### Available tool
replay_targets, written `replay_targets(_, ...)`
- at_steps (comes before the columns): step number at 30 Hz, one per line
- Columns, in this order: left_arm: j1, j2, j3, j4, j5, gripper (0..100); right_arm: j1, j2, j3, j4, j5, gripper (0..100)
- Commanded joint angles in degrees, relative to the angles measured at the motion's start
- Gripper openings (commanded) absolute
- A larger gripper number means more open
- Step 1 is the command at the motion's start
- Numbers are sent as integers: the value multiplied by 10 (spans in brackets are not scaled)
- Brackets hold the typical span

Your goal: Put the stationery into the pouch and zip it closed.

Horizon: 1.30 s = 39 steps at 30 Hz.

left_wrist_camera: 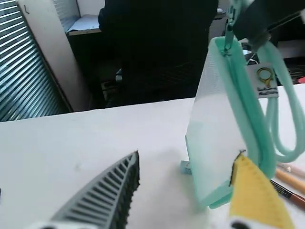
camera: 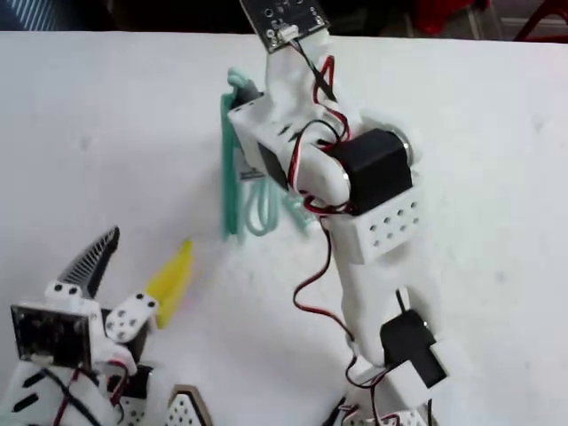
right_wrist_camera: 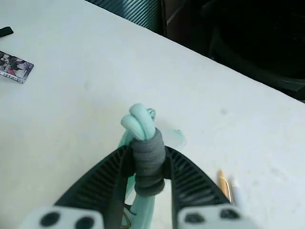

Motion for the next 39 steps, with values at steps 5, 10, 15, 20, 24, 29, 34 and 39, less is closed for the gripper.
replay_targets(5,139,10,-34,-5,6,321,2,-7,-23,-20,-11,17)
replay_targets(10,164,11,30,-80,6,317,2,-7,-23,-18,-34,17)
replay_targets(15,160,11,142,-164,6,317,-7,-11,-23,-14,-35,17)
replay_targets(20,95,11,207,-226,6,317,-4,-11,-23,-7,-35,17)
replay_targets(24,82,11,229,-227,6,317,-6,-9,-22,-7,-35,17)
replay_targets(29,80,10,227,-228,6,317,-5,-10,-18,-7,-36,17)
replay_targets(34,20,-3,158,-184,6,317,-3,-10,-20,11,-34,17)
replay_targets(39,26,-13,118,-140,2,319,-4,-10,-20,12,-34,17)
